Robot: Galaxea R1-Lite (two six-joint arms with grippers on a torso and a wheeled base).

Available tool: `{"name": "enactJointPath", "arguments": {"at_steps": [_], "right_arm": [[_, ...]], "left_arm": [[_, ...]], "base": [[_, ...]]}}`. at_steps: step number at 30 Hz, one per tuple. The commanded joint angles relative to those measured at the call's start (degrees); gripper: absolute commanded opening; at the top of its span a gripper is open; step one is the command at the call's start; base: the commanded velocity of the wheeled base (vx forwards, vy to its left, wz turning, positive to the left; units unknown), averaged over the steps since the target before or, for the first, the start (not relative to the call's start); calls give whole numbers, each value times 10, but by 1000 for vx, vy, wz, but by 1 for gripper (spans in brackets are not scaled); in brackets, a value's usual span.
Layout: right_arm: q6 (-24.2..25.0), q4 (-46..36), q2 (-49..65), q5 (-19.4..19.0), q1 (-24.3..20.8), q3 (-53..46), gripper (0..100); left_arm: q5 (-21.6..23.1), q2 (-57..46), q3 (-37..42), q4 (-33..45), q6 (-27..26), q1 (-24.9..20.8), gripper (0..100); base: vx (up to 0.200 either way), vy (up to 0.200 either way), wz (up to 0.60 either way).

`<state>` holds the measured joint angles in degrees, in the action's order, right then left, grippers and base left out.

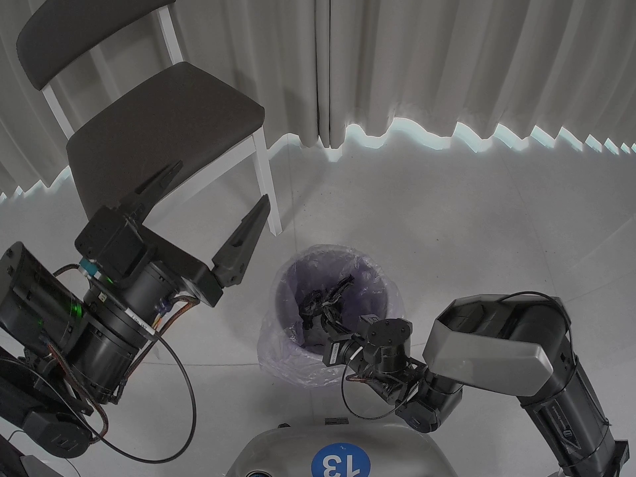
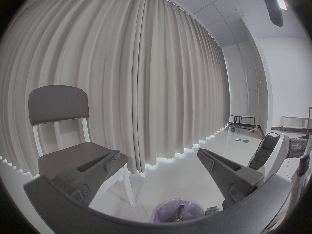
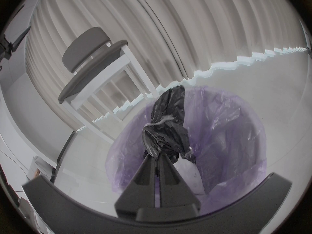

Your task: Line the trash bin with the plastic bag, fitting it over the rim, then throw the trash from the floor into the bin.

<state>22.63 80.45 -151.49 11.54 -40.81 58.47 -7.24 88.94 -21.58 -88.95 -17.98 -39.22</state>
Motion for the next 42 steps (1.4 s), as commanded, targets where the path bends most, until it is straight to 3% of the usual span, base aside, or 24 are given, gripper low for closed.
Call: {"name": "enactJointPath", "arguments": {"at_steps": [1, 12, 22, 42], "right_arm": [[-5, -59, 47, 0, 11, 13, 0], [-26, -378, 105, -13, 19, 205, 0], [-60, -558, 94, -12, 35, 321, 0], [-64, -556, 112, -6, 38, 245, 0]], "left_arm": [[-1, 2, 0, -10, 1, 1, 100], [0, 3, -2, -10, 2, 3, 100], [0, 17, 0, -10, 3, 3, 100], [0, 14, 4, -9, 1, 2, 100]], "base": [[0, 0, 0], [0, 0, 0], [0, 0, 0], [0, 0, 0]]}}
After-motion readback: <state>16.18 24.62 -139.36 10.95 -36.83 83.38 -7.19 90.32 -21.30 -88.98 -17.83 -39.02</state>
